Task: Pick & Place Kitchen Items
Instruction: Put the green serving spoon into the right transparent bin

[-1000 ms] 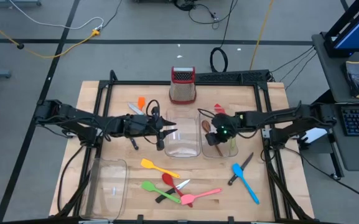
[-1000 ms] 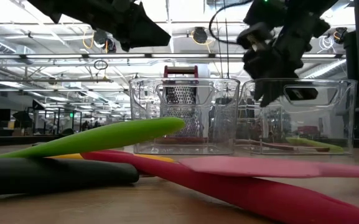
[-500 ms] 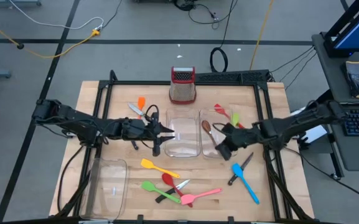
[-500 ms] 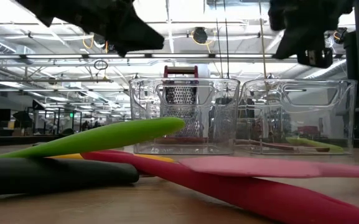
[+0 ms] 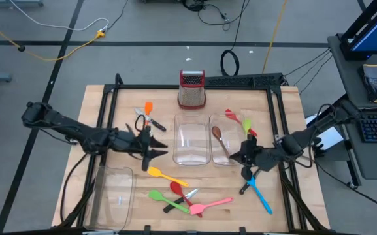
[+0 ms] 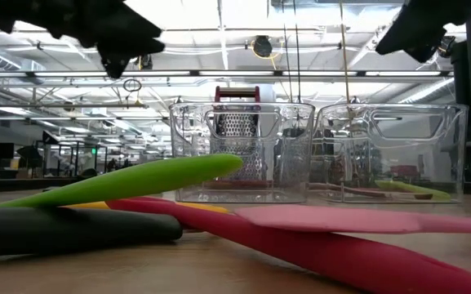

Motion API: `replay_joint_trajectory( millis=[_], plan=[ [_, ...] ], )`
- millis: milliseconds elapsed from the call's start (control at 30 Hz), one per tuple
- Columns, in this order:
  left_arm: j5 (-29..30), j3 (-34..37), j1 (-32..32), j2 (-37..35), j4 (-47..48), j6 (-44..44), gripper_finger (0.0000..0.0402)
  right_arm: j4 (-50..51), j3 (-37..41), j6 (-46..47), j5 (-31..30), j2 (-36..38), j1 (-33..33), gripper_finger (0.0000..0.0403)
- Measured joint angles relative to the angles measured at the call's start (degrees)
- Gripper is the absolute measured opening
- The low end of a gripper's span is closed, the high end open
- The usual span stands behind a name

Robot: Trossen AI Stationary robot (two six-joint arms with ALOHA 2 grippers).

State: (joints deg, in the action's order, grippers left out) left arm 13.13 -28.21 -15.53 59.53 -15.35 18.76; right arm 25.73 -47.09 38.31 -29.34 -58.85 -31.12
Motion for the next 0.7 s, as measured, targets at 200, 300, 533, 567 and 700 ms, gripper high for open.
replay_joint_trajectory(
  millis=[200,300,533,567,700],
  plan=[
    [5.8,0.0,-5.3,-0.1,4.5,2.8,0.0118,-0.2,0.0,-4.4,-3.7,0.3,-3.4,0.0001],
    [7.0,0.0,-6.9,-0.1,5.8,2.2,0.0118,-0.1,0.0,-5.4,-5.3,0.3,-5.1,0.0001],
    [7.0,0.0,-7.3,-0.1,6.2,2.1,0.0118,0.1,0.0,-6.1,-8.3,0.4,-8.1,0.0001],
    [6.7,0.0,-7.3,-0.1,6.2,2.1,0.0118,0.1,0.0,-6.1,-8.3,0.4,-8.4,0.0001],
    [6.5,0.0,-7.3,-0.1,6.3,1.6,0.0118,-0.8,0.0,-6.1,-8.3,0.4,-9.3,0.0001]
  ],
)
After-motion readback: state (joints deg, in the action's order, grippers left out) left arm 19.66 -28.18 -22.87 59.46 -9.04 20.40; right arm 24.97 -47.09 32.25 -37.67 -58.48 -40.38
